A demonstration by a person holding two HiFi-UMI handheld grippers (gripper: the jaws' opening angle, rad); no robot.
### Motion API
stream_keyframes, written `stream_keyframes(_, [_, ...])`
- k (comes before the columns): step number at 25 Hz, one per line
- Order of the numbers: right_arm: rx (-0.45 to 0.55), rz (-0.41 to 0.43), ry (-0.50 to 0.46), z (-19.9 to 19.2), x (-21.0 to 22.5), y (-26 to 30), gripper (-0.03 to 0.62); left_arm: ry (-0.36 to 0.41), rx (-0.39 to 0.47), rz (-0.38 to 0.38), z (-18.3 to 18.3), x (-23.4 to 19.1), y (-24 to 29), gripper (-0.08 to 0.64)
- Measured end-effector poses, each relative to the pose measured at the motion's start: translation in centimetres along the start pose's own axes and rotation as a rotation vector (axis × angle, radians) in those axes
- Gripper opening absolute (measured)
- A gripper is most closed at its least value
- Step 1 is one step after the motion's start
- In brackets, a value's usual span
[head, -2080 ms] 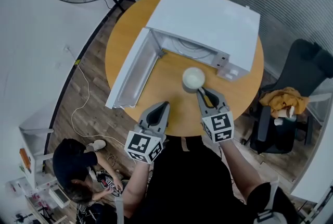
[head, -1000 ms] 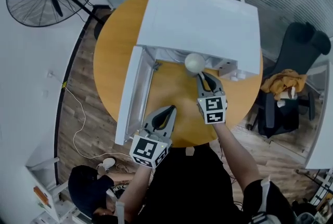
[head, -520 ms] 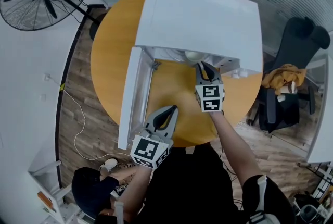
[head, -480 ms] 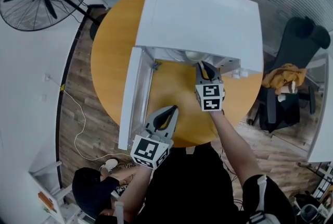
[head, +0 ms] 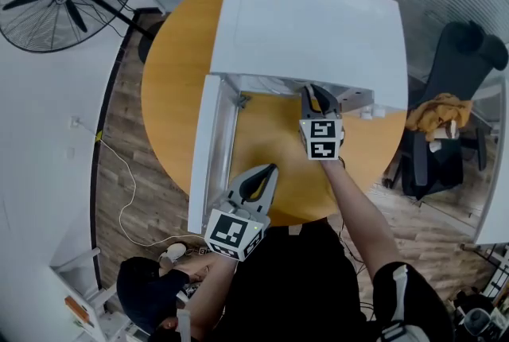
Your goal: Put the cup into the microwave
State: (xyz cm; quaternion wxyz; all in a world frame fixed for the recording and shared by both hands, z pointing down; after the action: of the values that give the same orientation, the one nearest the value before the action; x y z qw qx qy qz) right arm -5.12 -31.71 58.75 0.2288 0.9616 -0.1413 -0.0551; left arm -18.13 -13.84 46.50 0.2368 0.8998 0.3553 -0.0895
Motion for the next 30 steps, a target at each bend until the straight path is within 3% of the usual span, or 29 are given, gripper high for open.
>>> stream_keyframes(12, [0.037,-0.041,-0.065,1.5,-0.5,3.5,0.055,-0.006,0.007,0.005,0.3,-1.0,-0.3,-0.005])
stream_keyframes(20, [0.053,-0.045,-0.048,1.8,-0.6,5.1,0.06,-0.011,0.014,0.025,0.6,-2.0,-0.4,-0.005])
stream_keyframes(30, [0.019,-0.034,-0.075,2.0,-0.3,5.7,0.074,-0.015,0.029,0.031,1.0,-1.6,0.0,-0.005])
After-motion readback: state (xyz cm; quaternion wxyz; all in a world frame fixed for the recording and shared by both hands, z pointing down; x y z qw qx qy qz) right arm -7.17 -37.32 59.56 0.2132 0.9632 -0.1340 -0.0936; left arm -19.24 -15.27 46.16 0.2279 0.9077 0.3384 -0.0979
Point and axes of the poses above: the fingertips, and each gripper's own axes: y forward along the fingers, x to its right, z out of its top, the point moved 5 cm from there along -y, backward along the fingers, and after that the axes turned 5 degrees about -z, right-handed, at the moved point
